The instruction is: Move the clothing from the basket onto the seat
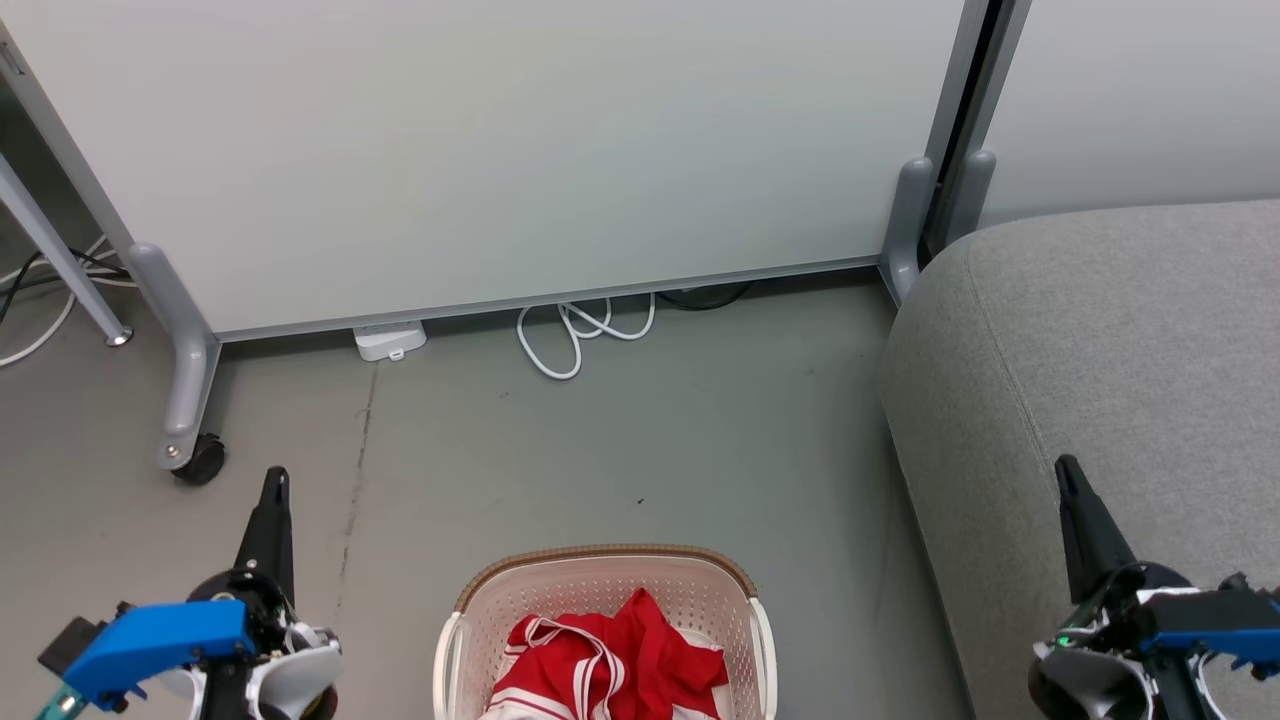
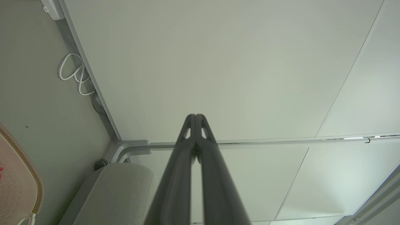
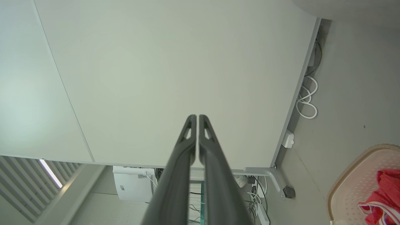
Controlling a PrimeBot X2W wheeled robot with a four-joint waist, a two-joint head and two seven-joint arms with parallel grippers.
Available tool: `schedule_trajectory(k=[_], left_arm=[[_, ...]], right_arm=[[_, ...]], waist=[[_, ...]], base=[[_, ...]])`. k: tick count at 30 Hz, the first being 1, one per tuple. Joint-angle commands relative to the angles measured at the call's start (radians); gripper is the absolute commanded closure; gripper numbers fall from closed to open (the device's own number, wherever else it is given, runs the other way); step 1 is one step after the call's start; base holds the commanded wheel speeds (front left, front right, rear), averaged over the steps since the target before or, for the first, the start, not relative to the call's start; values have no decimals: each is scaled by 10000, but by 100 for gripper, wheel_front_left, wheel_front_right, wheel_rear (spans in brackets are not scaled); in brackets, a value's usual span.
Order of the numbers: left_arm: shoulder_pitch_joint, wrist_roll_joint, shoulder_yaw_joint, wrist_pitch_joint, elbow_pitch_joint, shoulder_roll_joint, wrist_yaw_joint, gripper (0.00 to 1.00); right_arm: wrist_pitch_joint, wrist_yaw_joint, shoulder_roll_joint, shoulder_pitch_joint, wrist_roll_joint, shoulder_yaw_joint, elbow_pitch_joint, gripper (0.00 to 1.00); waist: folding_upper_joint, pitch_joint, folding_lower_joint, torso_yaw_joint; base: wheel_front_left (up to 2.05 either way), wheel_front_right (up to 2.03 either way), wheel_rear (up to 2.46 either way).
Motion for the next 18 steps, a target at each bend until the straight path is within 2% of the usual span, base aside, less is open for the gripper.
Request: schedule_trajectory(k=[1,10,18], left_arm=[[0,2,-2,-5,3,0,0,0],[385,182,-197,-278,340,-73,21,0],[332,1469,-505,-667,250,-61,225,0]], right_arm=[[-4,0,0,1,-1,3,2,0],[-268,-15,48,315,-218,185,355,0],[-659,-12,41,239,-1721,176,404,0]], waist=[[0,0,0,0],[0,0,0,-2],[0,5,0,-8]], base=[[0,0,0],[0,0,0],[0,0,0]])
